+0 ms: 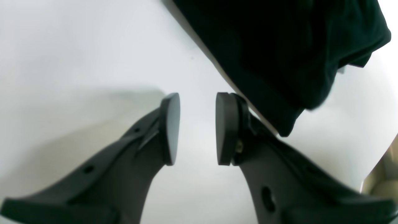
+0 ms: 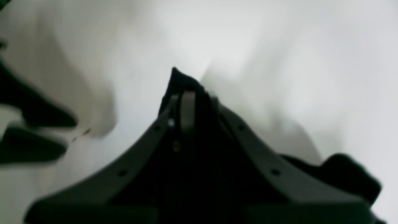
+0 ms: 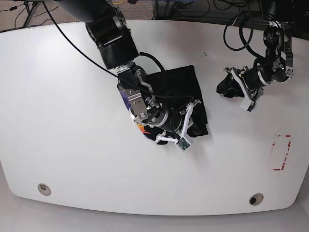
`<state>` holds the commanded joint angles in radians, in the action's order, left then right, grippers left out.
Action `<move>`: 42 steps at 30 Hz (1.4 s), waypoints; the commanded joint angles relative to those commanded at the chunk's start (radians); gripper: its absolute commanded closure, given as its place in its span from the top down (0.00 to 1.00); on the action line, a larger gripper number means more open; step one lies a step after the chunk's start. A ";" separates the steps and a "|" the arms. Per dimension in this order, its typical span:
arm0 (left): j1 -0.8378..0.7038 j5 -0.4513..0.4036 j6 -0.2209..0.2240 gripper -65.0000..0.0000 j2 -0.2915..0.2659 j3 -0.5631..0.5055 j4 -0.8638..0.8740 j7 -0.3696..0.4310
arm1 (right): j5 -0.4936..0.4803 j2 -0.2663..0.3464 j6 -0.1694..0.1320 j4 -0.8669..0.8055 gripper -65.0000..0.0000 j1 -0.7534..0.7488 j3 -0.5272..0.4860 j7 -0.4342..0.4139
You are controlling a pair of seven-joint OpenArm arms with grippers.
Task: Layout the t-shirt on the table in an organized manner, then fold the t-shirt properly
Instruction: 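Grip the bundle's sides with both grippers and square it into a rectangle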
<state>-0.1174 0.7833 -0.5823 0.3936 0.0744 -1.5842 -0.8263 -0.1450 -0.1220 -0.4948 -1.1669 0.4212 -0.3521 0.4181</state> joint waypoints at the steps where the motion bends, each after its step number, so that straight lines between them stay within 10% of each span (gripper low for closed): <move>1: 0.000 0.000 0.000 0.27 0.000 -0.006 -0.002 0.000 | 0.000 0.000 0.000 0.014 0.12 0.008 -0.002 -0.009; 11: 0.003 0.002 0.000 0.27 -0.002 -0.052 -0.003 0.002 | -0.002 -0.017 0.000 -0.120 0.90 -0.032 -0.003 0.083; 16: 0.015 0.006 0.000 0.27 -0.014 -0.054 -0.011 0.002 | 0.003 0.011 -0.003 -0.325 0.95 -0.107 0.035 0.115; 23: 0.049 0.002 0.000 0.27 -0.100 -0.055 -0.072 0.002 | -0.003 0.118 -0.011 -0.450 0.85 -0.155 0.147 0.120; 28: 0.069 -0.002 0.002 0.27 -0.183 -0.084 -0.086 0.003 | -0.003 0.149 -0.023 -0.393 0.47 -0.158 0.187 0.120; 32: 0.098 -0.069 0.005 0.27 -0.210 -0.183 -0.083 0.005 | 0.003 0.149 -0.091 -0.316 0.14 -0.155 0.209 0.118; 42: 0.104 -0.278 0.000 0.27 -0.299 -0.232 -0.012 0.005 | 0.005 0.158 -0.144 -0.046 0.10 -0.146 0.212 -0.055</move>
<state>-0.0130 0.5056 -0.5823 0.0944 -0.1573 -1.5965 -0.8216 -0.1404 0.0361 -0.6391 -1.2129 0.2754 -0.1404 0.3629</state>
